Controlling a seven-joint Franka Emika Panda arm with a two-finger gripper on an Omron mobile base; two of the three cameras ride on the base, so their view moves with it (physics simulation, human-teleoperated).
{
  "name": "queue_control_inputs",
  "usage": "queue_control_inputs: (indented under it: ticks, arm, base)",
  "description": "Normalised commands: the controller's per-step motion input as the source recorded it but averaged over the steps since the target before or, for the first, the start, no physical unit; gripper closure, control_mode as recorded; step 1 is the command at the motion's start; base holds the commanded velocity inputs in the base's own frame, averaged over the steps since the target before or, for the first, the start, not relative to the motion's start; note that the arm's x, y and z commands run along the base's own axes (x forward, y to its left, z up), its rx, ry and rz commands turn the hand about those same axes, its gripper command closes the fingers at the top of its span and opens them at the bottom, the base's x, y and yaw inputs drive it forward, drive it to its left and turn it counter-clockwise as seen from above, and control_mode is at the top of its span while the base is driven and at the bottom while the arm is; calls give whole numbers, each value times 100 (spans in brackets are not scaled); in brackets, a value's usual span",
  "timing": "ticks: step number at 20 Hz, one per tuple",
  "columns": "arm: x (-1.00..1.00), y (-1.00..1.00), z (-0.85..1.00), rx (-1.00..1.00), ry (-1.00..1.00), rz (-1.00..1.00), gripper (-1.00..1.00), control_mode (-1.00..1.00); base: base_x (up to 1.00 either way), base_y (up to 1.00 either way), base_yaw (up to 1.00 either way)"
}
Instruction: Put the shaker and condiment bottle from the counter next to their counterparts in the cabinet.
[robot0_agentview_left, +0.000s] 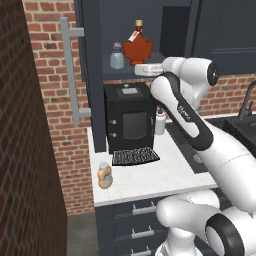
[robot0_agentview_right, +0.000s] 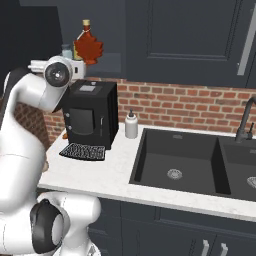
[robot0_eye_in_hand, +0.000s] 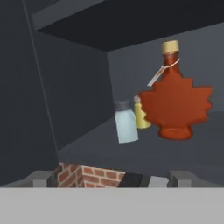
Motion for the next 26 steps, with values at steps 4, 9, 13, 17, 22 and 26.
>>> queue_control_inputs:
  ticks: [4,9,13,17,22,26]
  arm:
    - [-54,-17,0,1,-4,0,-100,-100]
    - [-56,-20,0,2,-1,0,-100,-100]
    - [-53,-12,-3,1,0,0,-100,-100]
    - [-55,0,-17,0,0,1,-100,-100]
    - [-50,0,-36,0,0,4,-100,-100]
    - [-30,0,-38,0,5,9,-100,-100]
  base:
    - [0,0,0]
    - [0,0,0]
    - [0,0,0]
    - [0,0,0]
    - [0,0,0]
    - [0,0,0]
